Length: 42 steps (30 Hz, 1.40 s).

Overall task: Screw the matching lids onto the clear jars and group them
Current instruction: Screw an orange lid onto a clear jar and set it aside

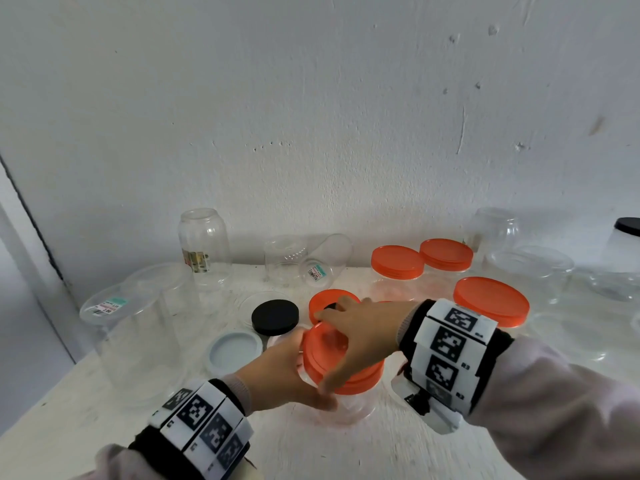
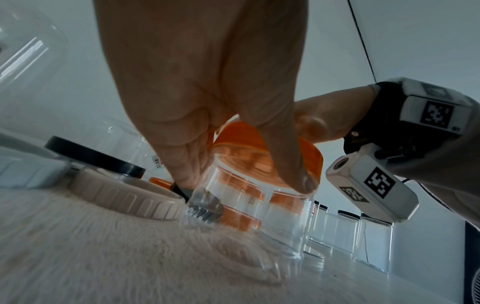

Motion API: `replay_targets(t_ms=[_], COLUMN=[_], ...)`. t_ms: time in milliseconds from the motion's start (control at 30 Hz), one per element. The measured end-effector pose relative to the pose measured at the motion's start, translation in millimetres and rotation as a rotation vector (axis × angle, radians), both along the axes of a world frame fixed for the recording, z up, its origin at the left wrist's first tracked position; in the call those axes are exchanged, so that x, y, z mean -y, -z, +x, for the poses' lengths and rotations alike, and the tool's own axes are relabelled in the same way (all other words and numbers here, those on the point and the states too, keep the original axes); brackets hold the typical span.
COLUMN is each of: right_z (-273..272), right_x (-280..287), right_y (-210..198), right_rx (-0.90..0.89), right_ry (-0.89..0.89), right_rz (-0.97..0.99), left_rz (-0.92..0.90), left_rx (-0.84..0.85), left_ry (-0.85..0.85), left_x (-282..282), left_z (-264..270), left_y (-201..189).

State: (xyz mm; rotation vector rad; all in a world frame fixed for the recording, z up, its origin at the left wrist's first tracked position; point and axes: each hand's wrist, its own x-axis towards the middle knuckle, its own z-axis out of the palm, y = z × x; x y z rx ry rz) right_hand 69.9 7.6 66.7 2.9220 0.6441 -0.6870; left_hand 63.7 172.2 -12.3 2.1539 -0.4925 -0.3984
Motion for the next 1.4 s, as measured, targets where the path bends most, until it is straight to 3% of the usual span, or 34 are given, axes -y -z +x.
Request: replay_targets(t_ms=[133, 367, 567, 767, 1000, 1267, 1400], right_z=[-1.5, -6.6, -4.7, -9.0, -4.0, -5.1, -4.8], right_x=[3.2, -0.4, 10.6, 8.4, 19.2, 14.5, 15.9], right_y=[-6.6, 10.5, -0.7, 14.7, 2.2, 24.1, 21.8], right_rx=[-0.069, 0.097, -0.045, 0.115, -0.045, 0.161, 0.086], right_ry=[-0.064, 0.029, -0.003, 0.068, -0.003, 0.049, 0.042], right_rz=[0.048, 0.038, 0.091, 0.095, 0.173, 0.122, 0.144], left_rz=[-0.037, 0.004, -0.007, -0.011, -0.003, -0.013, -0.003], left_rx=[-0.024, -0.025, -0.035, -0.048, -0.032, -0.042, -0.042], left_ry=[0.008, 0.005, 0.002, -0.003, -0.001, -0.006, -0.008], left_x=[0.1, -0.2, 0.0, -0.7, -1.0, -0.3, -0.3], left_z=[-0.2, -0.3, 0.5, 0.8, 0.2, 0.5, 0.5], left_y=[-0.4, -0.9, -0.1, 0.8, -0.4, -0.3, 0.0])
